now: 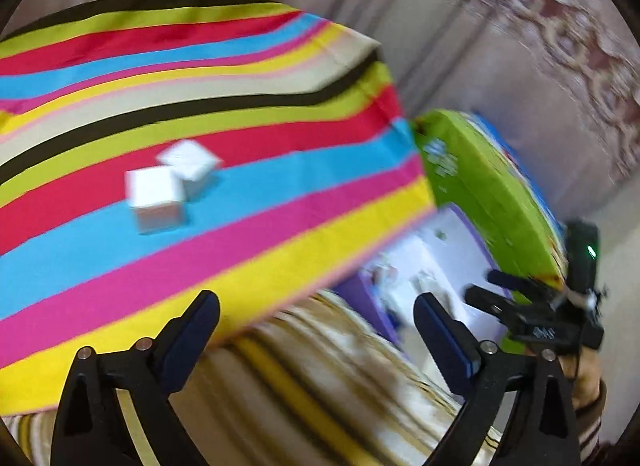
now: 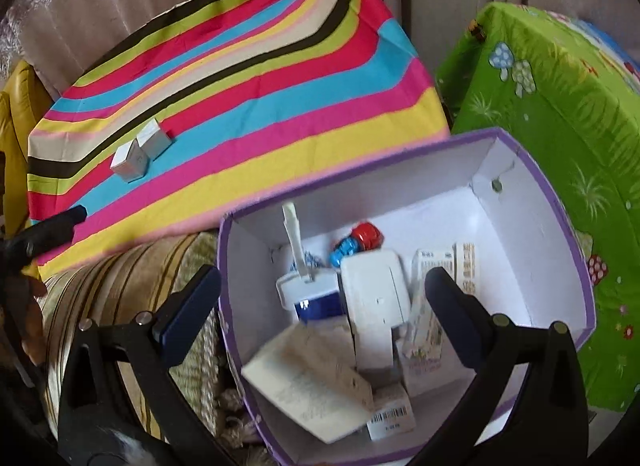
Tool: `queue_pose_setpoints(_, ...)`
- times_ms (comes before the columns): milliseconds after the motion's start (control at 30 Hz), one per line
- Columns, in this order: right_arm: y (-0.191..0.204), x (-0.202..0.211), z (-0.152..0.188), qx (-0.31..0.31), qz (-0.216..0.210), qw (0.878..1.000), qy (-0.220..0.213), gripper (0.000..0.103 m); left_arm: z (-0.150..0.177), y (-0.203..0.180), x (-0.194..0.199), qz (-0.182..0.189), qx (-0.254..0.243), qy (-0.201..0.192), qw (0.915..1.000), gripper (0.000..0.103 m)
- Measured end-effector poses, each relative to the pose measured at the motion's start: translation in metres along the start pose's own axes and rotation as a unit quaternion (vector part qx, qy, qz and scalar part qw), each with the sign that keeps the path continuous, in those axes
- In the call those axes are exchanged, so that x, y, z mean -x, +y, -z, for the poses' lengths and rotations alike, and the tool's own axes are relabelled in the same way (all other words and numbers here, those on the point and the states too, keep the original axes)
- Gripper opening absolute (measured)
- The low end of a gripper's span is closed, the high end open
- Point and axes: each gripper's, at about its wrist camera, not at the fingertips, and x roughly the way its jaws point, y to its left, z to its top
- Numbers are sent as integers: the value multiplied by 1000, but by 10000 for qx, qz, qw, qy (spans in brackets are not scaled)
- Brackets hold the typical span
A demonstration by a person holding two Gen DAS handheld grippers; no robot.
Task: Organize rigid objects
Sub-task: 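Withdraw both grippers from the storage box toward the two small white cubes, then grasp one small white cube with the left gripper while the right grasps the other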
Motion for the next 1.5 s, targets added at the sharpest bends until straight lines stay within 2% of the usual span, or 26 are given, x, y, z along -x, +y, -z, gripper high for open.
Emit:
queue_pose_setpoints(100, 10, -6, -10, 148, 50, 9999, -64, 102, -16, 33, 2, -456, 328, -86, 9984, 87)
queue_pose_setpoints(167, 19, -12, -21, 232, 27, 9997, -88, 102, -25, 49, -1, -614, 474, -89, 9969, 83)
queue_pose_setpoints(467, 71, -42, -59, 744, -135, 9971, -131, 102, -56, 73, -41, -1242, 540, 76, 9908, 72)
queue_pose_setpoints(667, 97, -60, -75, 1080, -189, 9939, -112, 102, -60, 87, -56, -1343, 630, 195, 9887, 62)
queue_pose_setpoints(733, 107, -69, -79, 1146, -216, 9932, -62, 102, -59, 92, -59, -1382, 619, 223, 9882, 50)
queue_pose_setpoints(767, 111, -73, -81, 1170, -231, 9929, -39, 102, -59, 95, -60, -1394, 644, 220, 9879, 48)
queue_pose_setpoints(1000, 140, -94, -93, 1424, -337, 9892, 18, 102, -55, 113, -47, -1226, 905, 10, 9883, 48)
queue_pose_setpoints(1233, 181, -114, -102, 1846, -494, 9816, -46, 102, -47, 134, -26, -1383, 1268, -484, 9811, 48)
queue_pose_setpoints(1500, 219, -134, -111, 2318, -494, 9712, -262, 102, -43, 149, -16, -1527, 1421, -752, 9751, 48)
